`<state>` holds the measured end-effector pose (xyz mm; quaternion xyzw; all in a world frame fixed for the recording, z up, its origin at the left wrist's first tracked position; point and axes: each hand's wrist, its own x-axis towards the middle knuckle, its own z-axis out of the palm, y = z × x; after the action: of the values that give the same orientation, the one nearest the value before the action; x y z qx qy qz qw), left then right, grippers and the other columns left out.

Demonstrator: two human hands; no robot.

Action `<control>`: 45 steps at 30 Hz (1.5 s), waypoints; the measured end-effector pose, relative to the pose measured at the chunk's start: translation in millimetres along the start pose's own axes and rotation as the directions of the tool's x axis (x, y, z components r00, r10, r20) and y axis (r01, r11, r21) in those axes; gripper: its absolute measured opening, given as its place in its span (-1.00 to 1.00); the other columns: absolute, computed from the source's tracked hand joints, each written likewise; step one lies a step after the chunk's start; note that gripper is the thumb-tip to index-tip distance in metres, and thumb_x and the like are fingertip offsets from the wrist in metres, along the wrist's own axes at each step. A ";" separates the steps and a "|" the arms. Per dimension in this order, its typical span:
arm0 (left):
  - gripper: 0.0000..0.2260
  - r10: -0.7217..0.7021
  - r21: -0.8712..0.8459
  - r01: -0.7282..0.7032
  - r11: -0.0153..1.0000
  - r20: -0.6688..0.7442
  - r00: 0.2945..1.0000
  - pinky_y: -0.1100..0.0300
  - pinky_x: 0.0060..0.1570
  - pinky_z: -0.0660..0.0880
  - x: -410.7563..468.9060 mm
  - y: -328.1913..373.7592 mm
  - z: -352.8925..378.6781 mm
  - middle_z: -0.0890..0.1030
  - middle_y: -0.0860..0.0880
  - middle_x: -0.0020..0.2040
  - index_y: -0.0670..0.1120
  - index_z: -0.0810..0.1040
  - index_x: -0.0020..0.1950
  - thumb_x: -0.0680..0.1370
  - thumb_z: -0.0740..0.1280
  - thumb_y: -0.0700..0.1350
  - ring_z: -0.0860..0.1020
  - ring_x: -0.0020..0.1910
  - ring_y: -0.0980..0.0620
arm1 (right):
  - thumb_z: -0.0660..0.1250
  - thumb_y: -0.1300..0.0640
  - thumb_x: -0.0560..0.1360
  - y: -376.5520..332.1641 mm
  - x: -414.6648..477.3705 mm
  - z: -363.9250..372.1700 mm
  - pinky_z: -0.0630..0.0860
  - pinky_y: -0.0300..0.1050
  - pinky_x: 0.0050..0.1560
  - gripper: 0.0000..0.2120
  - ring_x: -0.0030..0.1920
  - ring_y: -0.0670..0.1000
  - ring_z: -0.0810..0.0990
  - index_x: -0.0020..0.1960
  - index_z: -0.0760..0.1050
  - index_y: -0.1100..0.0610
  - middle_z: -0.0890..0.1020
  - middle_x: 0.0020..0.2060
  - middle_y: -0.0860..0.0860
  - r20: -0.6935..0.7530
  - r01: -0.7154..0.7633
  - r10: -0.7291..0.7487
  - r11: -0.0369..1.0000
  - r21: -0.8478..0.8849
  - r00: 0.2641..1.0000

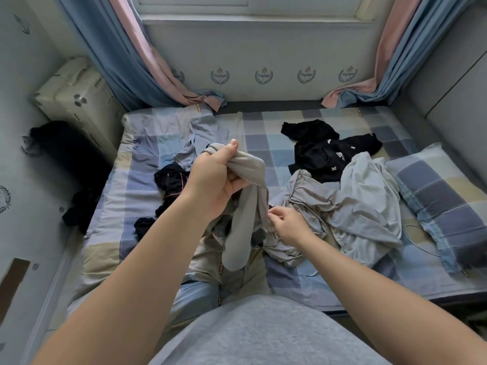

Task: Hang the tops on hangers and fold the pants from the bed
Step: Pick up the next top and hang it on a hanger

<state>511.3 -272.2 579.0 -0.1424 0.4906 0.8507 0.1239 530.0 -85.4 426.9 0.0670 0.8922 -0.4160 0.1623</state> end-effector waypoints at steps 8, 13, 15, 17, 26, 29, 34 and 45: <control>-0.87 -0.027 -0.033 0.027 0.999 0.006 1.000 0.05 -0.18 0.66 1.7 -5.1 -3.5 0.65 -0.20 -0.05 -0.20 0.48 0.07 0.67 0.28 -0.13 0.70 -0.14 -0.05 | 0.26 0.07 0.61 -18.0 5.7 -6.6 0.45 -0.03 -0.11 -0.74 -0.08 0.09 0.57 -0.24 0.45 -0.12 0.59 -0.23 -0.09 0.051 0.072 -0.067 0.991 -0.110 0.996; -0.74 0.024 0.023 -0.023 0.999 -0.027 0.999 -0.05 0.12 0.61 14.4 6.7 -15.5 0.68 -0.15 0.16 -0.17 0.51 0.29 0.68 0.25 -0.06 0.67 0.12 -0.09 | 0.22 0.11 0.65 -34.1 4.8 -25.5 0.42 0.00 -0.29 -0.65 -0.26 0.15 0.52 -0.31 0.45 0.12 0.54 -0.39 0.03 -0.049 0.050 -0.052 0.997 -0.051 0.997; -0.75 0.011 0.168 -0.009 0.986 -0.007 1.000 -0.01 0.17 0.56 18.3 7.8 -23.5 0.68 -0.05 0.18 -0.09 0.56 0.27 0.67 0.26 -0.01 0.64 0.18 -0.05 | 0.18 0.19 0.63 -47.3 4.4 -36.6 0.56 0.19 -0.29 -0.71 -0.30 0.23 0.58 -0.22 0.46 0.29 0.56 -0.35 0.22 -0.069 0.019 -0.012 0.995 0.099 0.998; -0.81 -0.024 0.323 0.015 0.946 0.021 1.000 0.02 0.11 0.58 19.5 0.2 -30.5 0.71 -0.01 0.13 -0.05 0.59 0.21 0.65 0.30 -0.02 0.66 0.14 -0.05 | 0.14 0.23 0.64 -64.3 3.3 -47.4 0.62 0.09 -0.42 -0.76 -0.38 0.16 0.62 -0.14 0.48 0.28 0.58 -0.37 0.20 -0.062 -0.060 0.085 0.939 0.338 0.994; -0.76 -0.009 0.765 -0.138 0.629 0.185 0.983 0.28 -0.09 0.54 12.3 -80.3 -32.3 0.68 0.14 -0.05 0.06 0.56 0.05 0.44 0.53 -0.08 0.63 -0.06 0.24 | 0.15 0.20 0.67 -139.2 -17.4 -72.0 0.62 -0.09 -0.35 -0.75 -0.34 0.06 0.69 -0.10 0.52 0.24 0.65 -0.28 0.16 -0.034 -0.033 0.098 0.612 0.790 0.995; -0.72 0.056 0.876 -0.062 0.478 0.040 0.998 0.00 0.04 0.55 22.4 -87.2 -41.3 0.64 0.02 0.03 0.00 0.53 0.12 0.47 0.46 0.00 0.60 0.03 0.02 | 0.14 0.19 0.68 -151.5 -21.0 -81.3 0.64 -0.09 -0.33 -0.75 -0.34 0.06 0.70 -0.08 0.50 0.25 0.67 -0.37 0.12 -0.065 0.024 0.070 0.479 0.877 0.995; -0.87 0.183 0.803 -0.128 0.582 0.025 0.983 0.05 -0.18 0.42 30.8 -84.3 -55.0 0.57 -0.11 -0.23 -0.16 0.49 -0.13 0.61 0.27 -0.19 0.51 -0.24 0.04 | 0.16 0.19 0.68 -145.9 -19.1 -96.2 0.65 -0.06 -0.27 -0.79 -0.24 0.10 0.74 0.10 0.51 0.30 0.72 -0.26 0.17 -0.107 0.075 0.088 0.313 0.947 0.990; -0.85 0.135 0.487 -0.179 0.855 0.125 0.983 0.22 -0.15 0.55 19.8 -42.8 -32.1 0.67 -0.01 -0.23 -0.14 0.65 -0.07 0.64 0.30 -0.23 0.60 -0.23 0.07 | 0.52 0.06 0.46 -69.7 -25.1 -70.7 0.39 -0.20 0.24 -0.42 0.33 -0.20 0.41 0.38 0.38 -0.23 0.40 0.35 -0.26 0.038 0.164 -0.185 0.937 0.308 0.982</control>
<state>511.7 -277.8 522.1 -0.0284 0.6968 0.7086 0.1075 519.3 -75.9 528.3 -0.0020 0.8143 -0.5629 0.1419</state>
